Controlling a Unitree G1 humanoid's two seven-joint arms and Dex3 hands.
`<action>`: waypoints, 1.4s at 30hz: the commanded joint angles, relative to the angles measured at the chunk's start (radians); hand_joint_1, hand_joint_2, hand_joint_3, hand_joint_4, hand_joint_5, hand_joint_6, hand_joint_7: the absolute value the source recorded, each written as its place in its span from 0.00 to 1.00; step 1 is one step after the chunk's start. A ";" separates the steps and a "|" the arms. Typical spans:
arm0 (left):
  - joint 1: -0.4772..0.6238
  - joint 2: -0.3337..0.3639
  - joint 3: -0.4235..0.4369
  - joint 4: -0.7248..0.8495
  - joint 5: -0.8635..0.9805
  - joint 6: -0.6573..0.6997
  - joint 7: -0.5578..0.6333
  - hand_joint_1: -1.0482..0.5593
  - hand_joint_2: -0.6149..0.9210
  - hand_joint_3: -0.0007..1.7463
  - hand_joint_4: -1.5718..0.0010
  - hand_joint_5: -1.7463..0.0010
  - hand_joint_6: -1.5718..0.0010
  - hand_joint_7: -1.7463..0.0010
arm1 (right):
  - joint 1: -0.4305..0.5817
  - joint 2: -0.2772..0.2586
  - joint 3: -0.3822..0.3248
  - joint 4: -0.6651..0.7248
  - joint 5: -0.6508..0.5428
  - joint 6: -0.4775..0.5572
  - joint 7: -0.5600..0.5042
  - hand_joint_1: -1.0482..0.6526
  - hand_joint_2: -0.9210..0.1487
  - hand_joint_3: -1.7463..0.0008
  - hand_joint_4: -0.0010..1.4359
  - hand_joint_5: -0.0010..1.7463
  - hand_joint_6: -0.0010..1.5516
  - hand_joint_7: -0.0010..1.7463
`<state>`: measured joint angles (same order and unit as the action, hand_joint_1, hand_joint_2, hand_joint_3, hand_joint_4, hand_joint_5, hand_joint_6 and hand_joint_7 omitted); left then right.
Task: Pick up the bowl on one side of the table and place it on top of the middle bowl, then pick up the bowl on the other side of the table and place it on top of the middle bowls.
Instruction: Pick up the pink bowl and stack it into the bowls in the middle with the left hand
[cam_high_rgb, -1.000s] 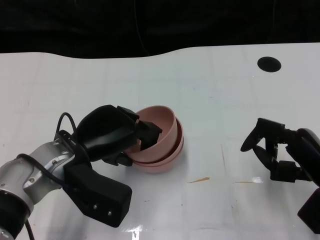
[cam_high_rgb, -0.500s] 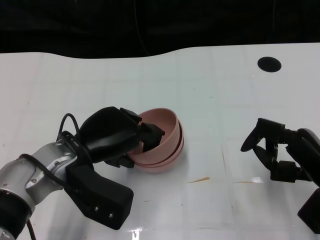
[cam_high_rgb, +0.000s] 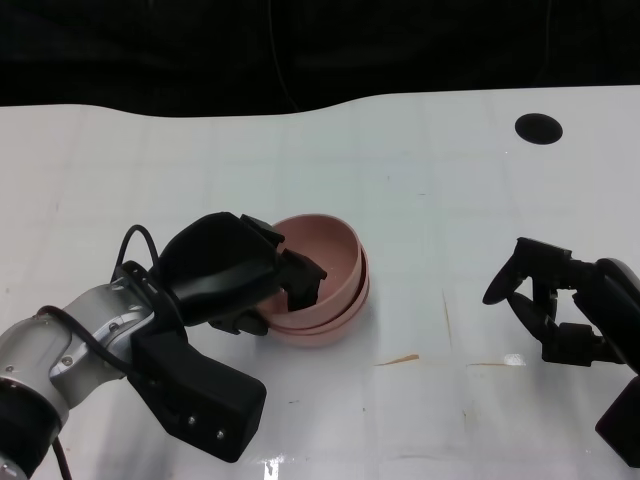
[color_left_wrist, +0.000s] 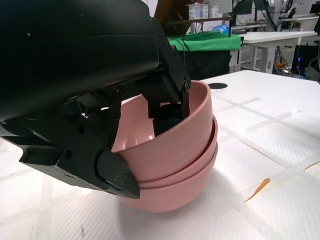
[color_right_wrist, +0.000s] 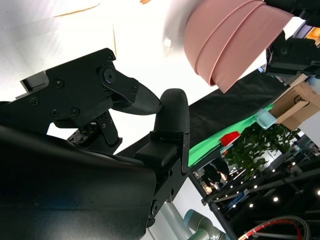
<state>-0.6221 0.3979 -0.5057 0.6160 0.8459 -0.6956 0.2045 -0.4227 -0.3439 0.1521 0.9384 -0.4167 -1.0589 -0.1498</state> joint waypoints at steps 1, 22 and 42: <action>-0.010 0.014 -0.003 0.026 0.012 -0.034 0.069 0.53 0.94 0.00 0.37 0.38 0.24 0.78 | -0.012 -0.020 -0.005 0.005 0.004 -0.009 -0.006 0.45 0.07 0.58 0.55 1.00 0.42 0.87; 0.010 0.028 0.014 0.027 -0.037 -0.036 0.048 0.11 1.00 0.14 0.32 0.96 0.34 1.00 | -0.013 -0.021 -0.004 0.011 0.004 -0.011 -0.008 0.45 0.06 0.58 0.55 1.00 0.42 0.88; 0.127 0.030 0.103 -0.181 -0.229 0.080 -0.199 0.05 1.00 0.06 0.48 1.00 0.51 1.00 | -0.018 -0.023 -0.005 0.026 0.007 -0.020 -0.008 0.45 0.06 0.58 0.55 1.00 0.42 0.88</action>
<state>-0.5137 0.4173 -0.4193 0.4426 0.6407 -0.6196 0.0311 -0.4289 -0.3490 0.1521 0.9567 -0.4166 -1.0647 -0.1500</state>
